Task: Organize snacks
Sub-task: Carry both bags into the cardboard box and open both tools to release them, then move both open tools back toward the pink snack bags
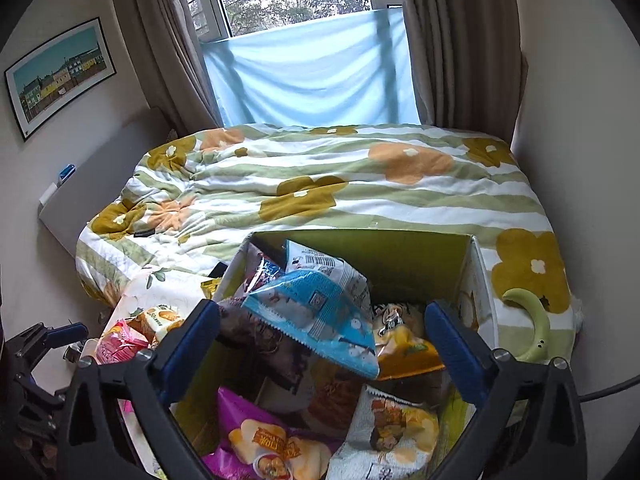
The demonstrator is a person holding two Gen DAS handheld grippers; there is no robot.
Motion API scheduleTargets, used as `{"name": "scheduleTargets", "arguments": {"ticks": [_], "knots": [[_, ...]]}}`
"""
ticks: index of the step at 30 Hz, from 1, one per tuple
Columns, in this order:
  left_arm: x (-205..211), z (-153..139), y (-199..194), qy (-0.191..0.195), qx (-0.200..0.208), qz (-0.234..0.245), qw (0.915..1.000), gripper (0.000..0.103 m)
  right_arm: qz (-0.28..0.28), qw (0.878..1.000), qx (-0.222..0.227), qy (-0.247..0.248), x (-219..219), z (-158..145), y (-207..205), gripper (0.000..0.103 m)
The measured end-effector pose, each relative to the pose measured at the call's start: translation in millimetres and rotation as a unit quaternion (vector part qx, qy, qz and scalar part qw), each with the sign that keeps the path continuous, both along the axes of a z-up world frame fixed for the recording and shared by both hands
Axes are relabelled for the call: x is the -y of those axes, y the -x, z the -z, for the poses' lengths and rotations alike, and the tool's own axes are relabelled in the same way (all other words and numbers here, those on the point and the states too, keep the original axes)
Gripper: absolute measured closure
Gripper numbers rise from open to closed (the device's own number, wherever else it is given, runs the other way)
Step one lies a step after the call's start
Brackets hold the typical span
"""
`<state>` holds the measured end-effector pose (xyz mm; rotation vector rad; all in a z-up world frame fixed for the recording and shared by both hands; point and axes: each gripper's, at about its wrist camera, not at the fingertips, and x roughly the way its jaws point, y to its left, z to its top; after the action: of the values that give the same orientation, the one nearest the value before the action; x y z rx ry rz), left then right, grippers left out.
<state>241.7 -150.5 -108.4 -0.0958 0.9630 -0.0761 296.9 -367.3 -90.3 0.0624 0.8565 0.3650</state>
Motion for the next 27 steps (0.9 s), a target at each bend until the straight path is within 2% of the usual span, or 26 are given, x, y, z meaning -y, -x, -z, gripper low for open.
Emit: {"name": "scheduleTargets", "arguments": {"ticks": [7,12,19,27], "knots": [[-24.1,-27.6,24.0,0.000,0.036,-0.010,0.9993,0.001,0.009,1.000,0.014,0.004,-4.4,-31.2,27.0,0.001],[-59.9,-48.0,45.5,-0.002,0.058,-0.018,0.9981,0.001,0.006,1.000,0.031,-0.003,-23.5,-55.7,56.0,0.001],[-118.0,-60.3,67.9,-0.001,0.059,-0.016,0.9981,0.001,-0.003,0.998,0.055,-0.032,-68.9,-75.5,101.4,0.001],[-176.3,-52.0,89.7,0.007,0.033,-0.002,0.9994,0.001,0.000,0.997,0.061,-0.036,-132.3,-73.6,138.7,0.001]]}}
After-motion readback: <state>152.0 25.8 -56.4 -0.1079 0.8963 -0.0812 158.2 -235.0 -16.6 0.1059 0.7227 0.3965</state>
